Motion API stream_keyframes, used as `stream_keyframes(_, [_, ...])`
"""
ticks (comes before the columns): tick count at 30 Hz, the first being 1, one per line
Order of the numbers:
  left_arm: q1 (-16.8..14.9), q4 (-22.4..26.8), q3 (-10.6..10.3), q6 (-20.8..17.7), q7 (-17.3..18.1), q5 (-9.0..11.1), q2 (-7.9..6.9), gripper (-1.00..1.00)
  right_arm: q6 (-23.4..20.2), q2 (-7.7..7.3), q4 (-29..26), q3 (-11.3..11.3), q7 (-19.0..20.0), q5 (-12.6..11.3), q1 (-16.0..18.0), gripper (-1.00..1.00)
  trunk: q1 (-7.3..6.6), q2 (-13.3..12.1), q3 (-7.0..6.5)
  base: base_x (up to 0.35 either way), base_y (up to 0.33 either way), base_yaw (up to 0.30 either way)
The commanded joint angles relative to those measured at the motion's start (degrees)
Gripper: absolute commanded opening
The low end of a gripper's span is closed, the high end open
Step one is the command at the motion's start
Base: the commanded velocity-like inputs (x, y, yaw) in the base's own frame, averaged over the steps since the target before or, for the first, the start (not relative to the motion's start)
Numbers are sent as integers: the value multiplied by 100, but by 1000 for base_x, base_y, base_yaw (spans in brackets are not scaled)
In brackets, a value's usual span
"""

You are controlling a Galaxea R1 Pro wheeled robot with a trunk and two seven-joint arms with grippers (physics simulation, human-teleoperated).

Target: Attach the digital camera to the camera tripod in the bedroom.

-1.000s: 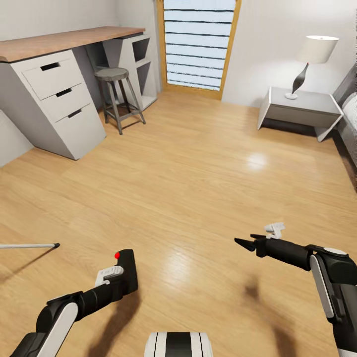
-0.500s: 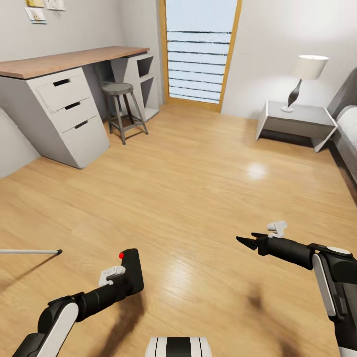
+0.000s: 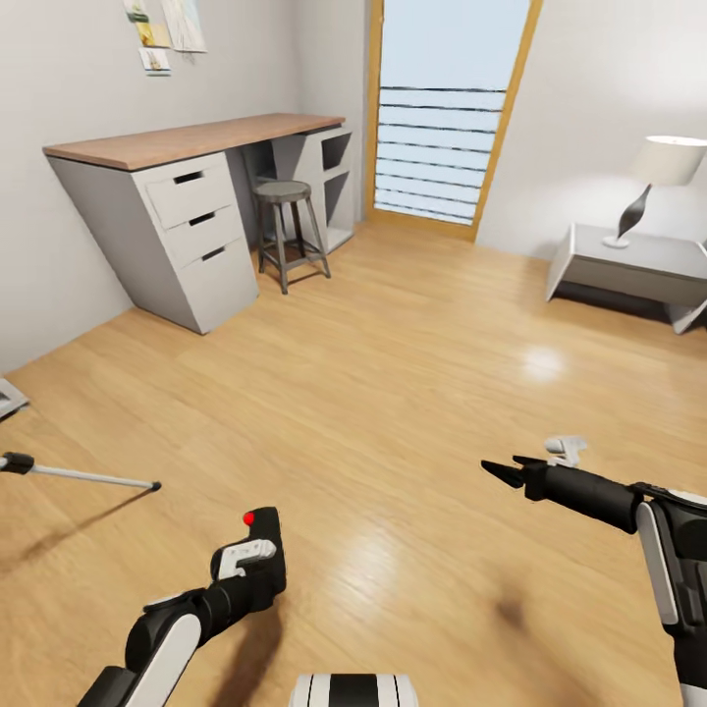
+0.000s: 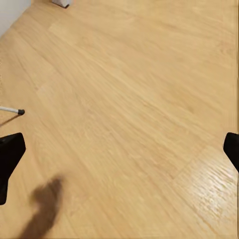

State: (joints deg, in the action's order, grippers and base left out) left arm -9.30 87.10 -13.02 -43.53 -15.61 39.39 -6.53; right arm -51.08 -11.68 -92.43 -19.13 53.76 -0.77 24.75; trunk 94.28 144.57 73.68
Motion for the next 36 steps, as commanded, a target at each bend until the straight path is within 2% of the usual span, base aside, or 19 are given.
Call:
stream_keyframes(1, [-5, 4, -32, 3, -101, 61, 7, -100, -43, -1, -3, -18, 18, -11, 2, 100, 0, 2, 4, 174, -43, 277])
stream_keyframes(10, [-4, -15, -187, 42, -297, 52, 34, -100, -49, -1, -3, -44, 34, -12, 2, 100, 0, 2, 4, 268, -105, 161])
stream_keyframes(24, [-8, -37, -209, 46, -353, 39, 41, -100, -67, -4, -3, -47, 47, -13, -2, 100, 0, 2, 4, 309, -171, 29])
stream_keyframes(34, [-8, -7, -212, 39, -442, 76, 53, -100, -76, -58, -3, -47, 49, -14, -5, 100, 0, 2, -21, 257, -156, 185])
stream_keyframes(36, [-8, 13, -209, 21, -495, 94, 83, -100, -77, -66, -3, -47, 51, -15, -5, 100, -5, -1, -75, 88, -58, 227])
